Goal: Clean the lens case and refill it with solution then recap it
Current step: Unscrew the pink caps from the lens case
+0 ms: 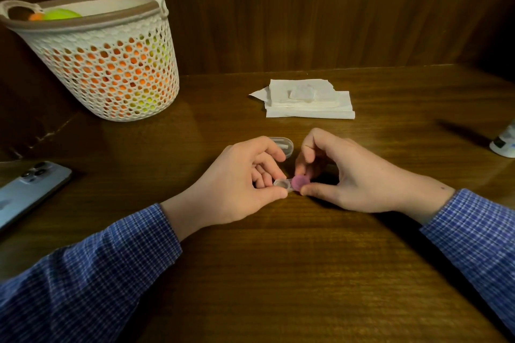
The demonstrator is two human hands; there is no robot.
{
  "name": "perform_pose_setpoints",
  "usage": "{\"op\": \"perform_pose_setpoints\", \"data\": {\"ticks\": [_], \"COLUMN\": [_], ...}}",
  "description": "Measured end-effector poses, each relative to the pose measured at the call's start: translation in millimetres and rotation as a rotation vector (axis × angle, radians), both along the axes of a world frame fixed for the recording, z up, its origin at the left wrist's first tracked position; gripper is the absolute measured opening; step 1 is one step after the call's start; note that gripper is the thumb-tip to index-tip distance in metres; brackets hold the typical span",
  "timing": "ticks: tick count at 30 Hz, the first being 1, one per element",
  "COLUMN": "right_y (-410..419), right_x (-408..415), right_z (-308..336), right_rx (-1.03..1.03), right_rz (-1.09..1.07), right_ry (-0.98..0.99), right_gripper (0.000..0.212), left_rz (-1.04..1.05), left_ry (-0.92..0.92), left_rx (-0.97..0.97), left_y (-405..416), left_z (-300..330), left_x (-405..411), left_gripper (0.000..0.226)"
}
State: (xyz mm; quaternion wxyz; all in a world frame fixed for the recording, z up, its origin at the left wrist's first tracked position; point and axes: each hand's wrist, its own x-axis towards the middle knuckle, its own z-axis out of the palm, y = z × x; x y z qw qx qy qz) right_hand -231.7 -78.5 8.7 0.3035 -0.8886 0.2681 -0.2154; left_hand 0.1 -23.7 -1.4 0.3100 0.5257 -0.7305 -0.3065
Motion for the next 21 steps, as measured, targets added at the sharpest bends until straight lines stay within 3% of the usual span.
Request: {"op": "perform_pose_setpoints", "data": {"ticks": [8,21], "right_y": [7.2,2.1], "right_x": [6.7,-0.6], "right_z": [-9.0,-3.6], "right_rx": [-0.074,0.034], "right_rz": [-0.16,0.014], "right_ry": [0.002,-0.019], "right_gripper": [0.04,0.033], "left_rz": [-0.001,-0.009], "left_ry": [-0.006,0.009], "left_rx": [-0.012,0.016], "left_y": [0.3,0.3], "left_z": [-0.3,0.2], "left_x": [-0.3,0.2], "left_gripper": [0.05,0.05]}}
